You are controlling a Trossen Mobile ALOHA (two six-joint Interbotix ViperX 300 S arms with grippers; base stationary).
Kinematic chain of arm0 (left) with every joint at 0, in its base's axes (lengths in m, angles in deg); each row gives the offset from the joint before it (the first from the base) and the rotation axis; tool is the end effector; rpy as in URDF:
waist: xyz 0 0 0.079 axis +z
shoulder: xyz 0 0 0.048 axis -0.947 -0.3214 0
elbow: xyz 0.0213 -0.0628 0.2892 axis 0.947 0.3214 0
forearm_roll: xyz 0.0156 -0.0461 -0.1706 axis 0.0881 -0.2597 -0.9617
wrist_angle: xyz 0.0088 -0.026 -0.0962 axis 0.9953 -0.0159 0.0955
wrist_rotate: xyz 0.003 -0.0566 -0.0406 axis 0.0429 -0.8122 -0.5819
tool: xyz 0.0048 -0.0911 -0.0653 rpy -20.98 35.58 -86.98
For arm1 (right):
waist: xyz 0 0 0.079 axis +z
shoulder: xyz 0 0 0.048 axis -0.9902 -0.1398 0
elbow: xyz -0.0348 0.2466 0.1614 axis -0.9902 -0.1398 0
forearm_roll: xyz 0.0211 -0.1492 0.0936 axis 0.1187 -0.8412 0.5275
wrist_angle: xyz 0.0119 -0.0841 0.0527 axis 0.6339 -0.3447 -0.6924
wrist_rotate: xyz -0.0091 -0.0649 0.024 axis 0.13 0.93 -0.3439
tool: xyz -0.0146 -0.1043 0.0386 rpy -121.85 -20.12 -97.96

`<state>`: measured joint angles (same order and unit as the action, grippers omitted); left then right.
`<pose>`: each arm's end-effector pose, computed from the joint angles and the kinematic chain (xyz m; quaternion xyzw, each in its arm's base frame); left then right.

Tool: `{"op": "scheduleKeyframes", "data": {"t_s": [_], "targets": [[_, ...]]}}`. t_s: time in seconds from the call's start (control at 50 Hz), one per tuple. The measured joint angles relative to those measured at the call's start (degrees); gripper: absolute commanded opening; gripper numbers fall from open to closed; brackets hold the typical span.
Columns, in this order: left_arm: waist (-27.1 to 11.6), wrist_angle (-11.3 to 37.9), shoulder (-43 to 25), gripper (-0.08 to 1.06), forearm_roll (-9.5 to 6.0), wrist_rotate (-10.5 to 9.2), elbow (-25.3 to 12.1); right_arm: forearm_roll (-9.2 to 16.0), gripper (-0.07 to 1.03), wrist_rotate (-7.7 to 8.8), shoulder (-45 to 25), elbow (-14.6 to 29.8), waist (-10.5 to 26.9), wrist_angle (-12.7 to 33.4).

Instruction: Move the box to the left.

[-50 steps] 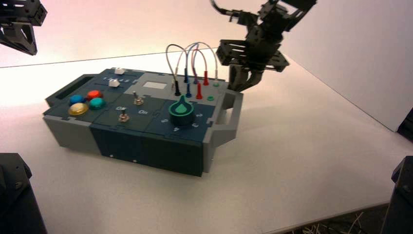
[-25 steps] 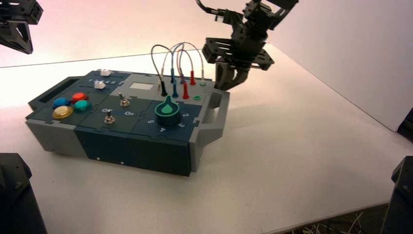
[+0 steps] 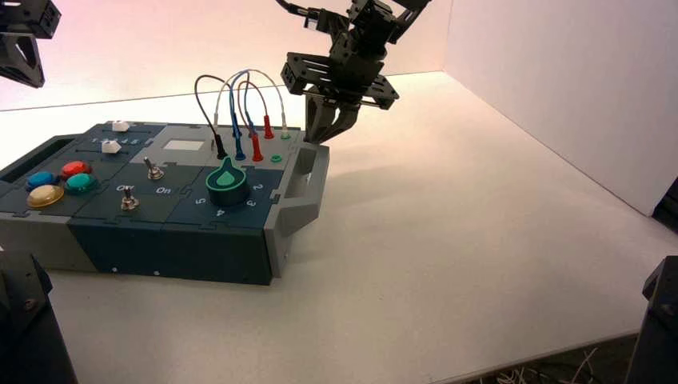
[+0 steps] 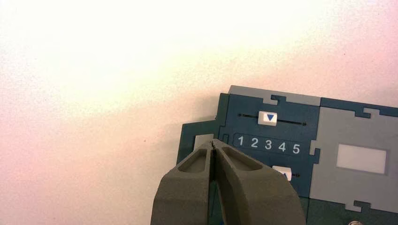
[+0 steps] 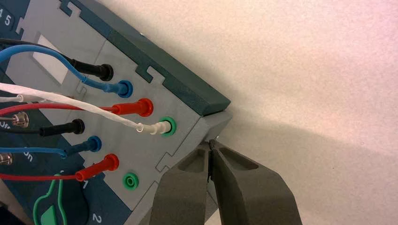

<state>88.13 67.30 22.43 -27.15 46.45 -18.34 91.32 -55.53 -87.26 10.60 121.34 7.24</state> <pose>0.2616 0.0688 0.1081 0.0068 0.5095 0.0464 0.8592 0.2928 0.3015 0.0275 -0.0157 0.5779 0.3104 0.7546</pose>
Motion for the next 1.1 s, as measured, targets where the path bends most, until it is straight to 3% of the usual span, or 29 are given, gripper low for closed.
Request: {"op": "scheduleKeyframes", "data": {"t_s": [0.26,0.68,1.1], "targets": [[0.53,0.00,0.26,-0.03,0.00,0.00,0.00,0.00,-0.02,0.09,-0.79,1.85,0.09,1.49],[1.41,0.09,0.70,-0.03,-0.18,-0.09,0.00,0.00,-0.02,0.18,-6.33,11.78,3.34,6.15],[1.41,0.09,0.70,-0.03,-0.18,0.00,0.00,0.35,-0.02,0.62,-7.91,14.50,3.87,7.73]]}}
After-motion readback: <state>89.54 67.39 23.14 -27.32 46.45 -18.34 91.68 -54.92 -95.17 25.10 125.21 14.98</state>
